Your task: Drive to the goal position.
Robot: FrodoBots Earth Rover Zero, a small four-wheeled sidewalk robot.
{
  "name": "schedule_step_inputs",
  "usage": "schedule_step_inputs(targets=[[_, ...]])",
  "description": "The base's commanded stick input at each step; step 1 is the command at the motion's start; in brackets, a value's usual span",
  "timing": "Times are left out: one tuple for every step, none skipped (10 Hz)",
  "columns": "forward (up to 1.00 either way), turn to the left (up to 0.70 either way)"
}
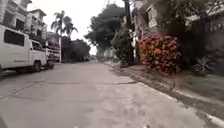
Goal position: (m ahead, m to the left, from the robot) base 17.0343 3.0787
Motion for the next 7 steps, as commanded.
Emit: schedule_step_inputs(targets=[[0.70, 0.06], [0.70, 0.07], [0.70, 0.07], [0.70, 0.06], [0.70, 0.06], [0.70, 0.05], [0.70, 0.04]])
